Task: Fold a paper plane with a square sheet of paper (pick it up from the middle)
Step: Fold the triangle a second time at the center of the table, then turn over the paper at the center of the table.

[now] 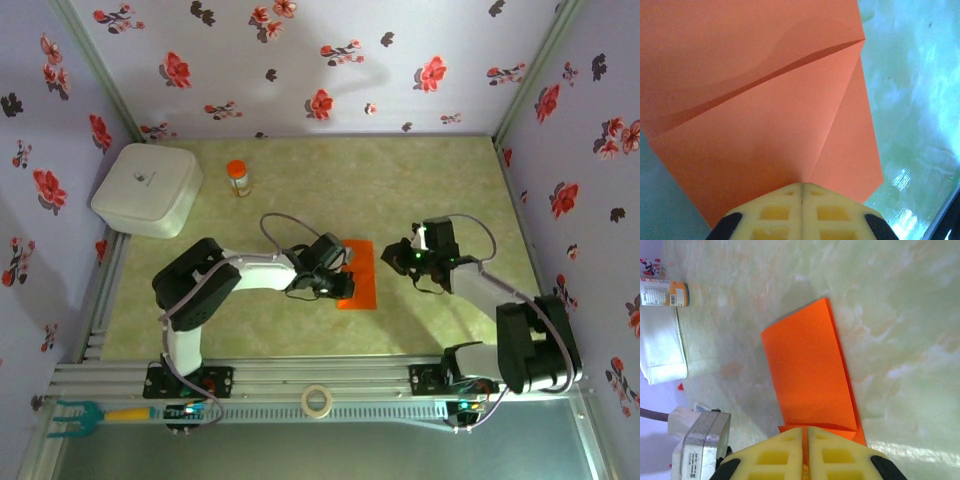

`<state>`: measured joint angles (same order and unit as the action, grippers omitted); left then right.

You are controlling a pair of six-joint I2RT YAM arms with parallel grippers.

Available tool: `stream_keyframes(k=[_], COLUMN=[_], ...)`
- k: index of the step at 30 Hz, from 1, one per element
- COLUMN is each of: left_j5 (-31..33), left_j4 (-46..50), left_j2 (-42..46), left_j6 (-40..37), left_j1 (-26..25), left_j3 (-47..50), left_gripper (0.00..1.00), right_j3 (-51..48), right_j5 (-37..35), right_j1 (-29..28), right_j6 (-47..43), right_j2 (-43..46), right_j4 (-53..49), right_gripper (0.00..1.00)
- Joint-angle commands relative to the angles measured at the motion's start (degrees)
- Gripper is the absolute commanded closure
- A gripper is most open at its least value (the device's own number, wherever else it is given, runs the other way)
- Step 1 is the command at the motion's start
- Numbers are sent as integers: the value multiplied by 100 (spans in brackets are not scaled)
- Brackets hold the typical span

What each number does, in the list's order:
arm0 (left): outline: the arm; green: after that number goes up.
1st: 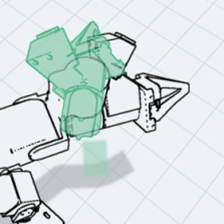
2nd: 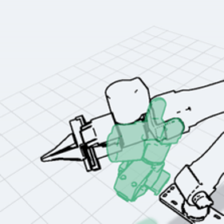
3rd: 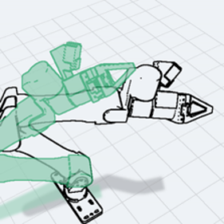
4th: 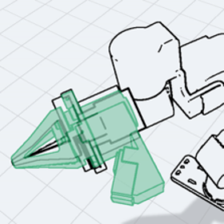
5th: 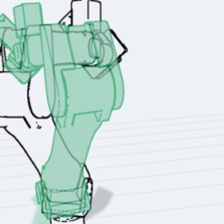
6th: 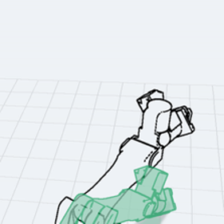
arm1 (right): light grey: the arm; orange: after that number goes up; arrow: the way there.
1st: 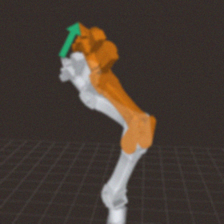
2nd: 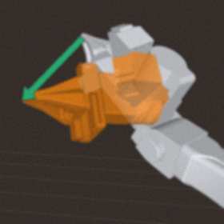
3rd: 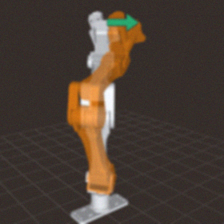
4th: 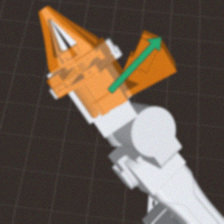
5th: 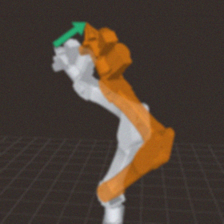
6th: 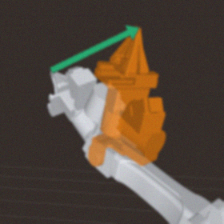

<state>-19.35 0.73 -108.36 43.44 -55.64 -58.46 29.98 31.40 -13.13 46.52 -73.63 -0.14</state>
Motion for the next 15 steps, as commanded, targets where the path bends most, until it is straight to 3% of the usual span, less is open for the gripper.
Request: stream_keyframes(k=[1,8,15], left_j5=[241,325,190], left_j4=[476,782,905], left_j2=[360,504,339], left_j6=[38,-419,-702], left_j1=[-59,16,285], left_j3=[-160,-576,-620], left_gripper=[100,92,90], right_j3=[-159,159,145], right_j5=[-124,-227,-273], right_j1=[-91,-136,-233], right_j6=[73,-304,-177], right_j2=[152,217,304], right_j4=[-492,-1449,-1571], right_gripper=[86,74,67])
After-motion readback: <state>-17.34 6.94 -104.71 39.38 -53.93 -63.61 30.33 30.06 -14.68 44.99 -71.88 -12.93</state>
